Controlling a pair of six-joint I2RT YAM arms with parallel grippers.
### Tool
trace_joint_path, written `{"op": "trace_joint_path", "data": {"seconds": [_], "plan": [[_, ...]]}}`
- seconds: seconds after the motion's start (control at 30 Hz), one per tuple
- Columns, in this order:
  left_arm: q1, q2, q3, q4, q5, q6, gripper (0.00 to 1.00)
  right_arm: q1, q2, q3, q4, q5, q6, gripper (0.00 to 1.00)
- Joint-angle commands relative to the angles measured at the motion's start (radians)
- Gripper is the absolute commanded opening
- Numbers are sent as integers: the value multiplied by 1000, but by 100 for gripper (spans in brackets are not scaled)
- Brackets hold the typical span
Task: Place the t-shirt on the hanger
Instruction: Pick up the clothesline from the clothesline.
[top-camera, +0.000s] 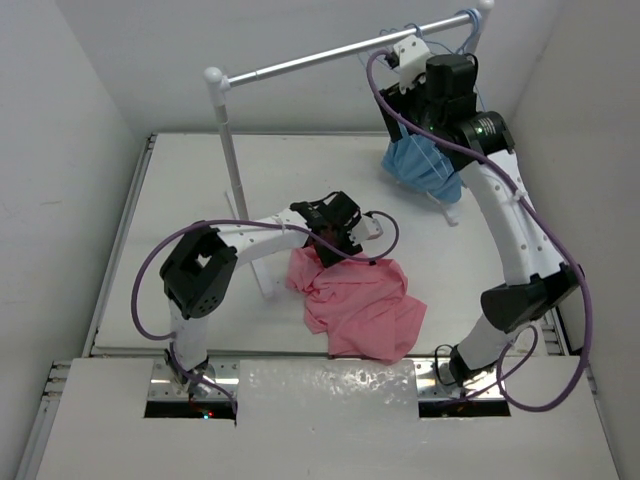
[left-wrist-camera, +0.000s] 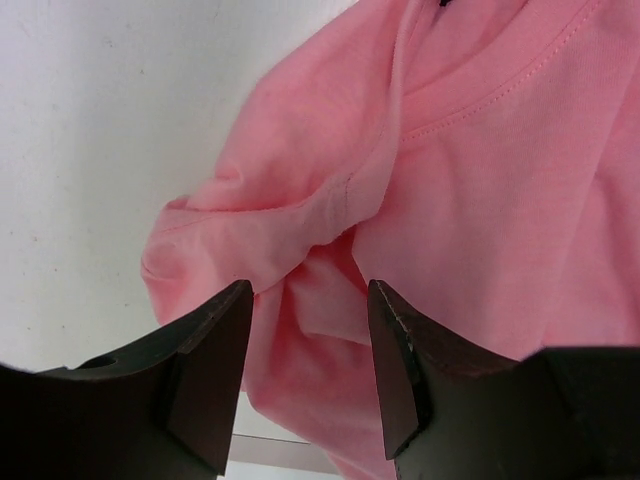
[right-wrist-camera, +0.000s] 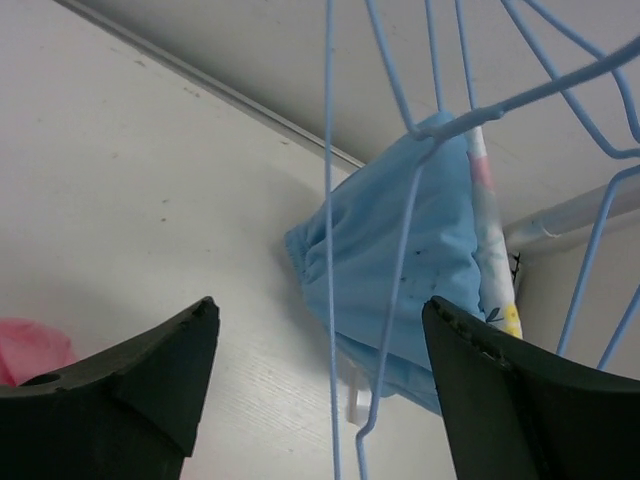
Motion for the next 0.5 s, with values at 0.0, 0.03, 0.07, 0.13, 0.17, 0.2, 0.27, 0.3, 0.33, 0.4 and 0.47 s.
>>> {"op": "trace_joint_path", "data": {"seconds": [0.0, 0.03, 0.07, 0.13, 0.17, 0.2, 0.27, 0.3, 0.33, 0.4, 0.47], "plan": [[5, -28, -17, 36, -2, 7, 47, -62, 29, 61, 78, -10, -13, 78], [5, -30, -22, 42, -2, 7, 47, -73, 40, 61, 77, -29, -16, 77], [5, -33, -30, 46, -1, 7, 47, -90, 49, 49, 78, -59, -17, 75], [5, -33, -34, 52, -2, 9, 47, -110, 76, 38, 74, -137, -28, 71], [5, -33, -36, 50, -2, 10, 47, -125, 86, 35, 69, -212, -29, 69], [5, -31, -33, 50, -2, 10, 47, -130, 101, 34, 65, -234, -36, 61], [5, -31, -36, 52, -2, 12, 47, -145, 106, 8, 72, -279, -45, 55], [5, -31, -39, 55, -1, 13, 47, -148, 104, -3, 90, -282, -45, 53], [5, -34, -45, 56, -2, 15, 47, -150, 106, -9, 94, -286, -48, 50], [5, -36, -50, 61, -2, 16, 47, -150, 101, -28, 95, -334, -72, 51], [5, -34, -48, 62, -1, 15, 47, -150, 86, -58, 95, -351, -92, 50]]}}
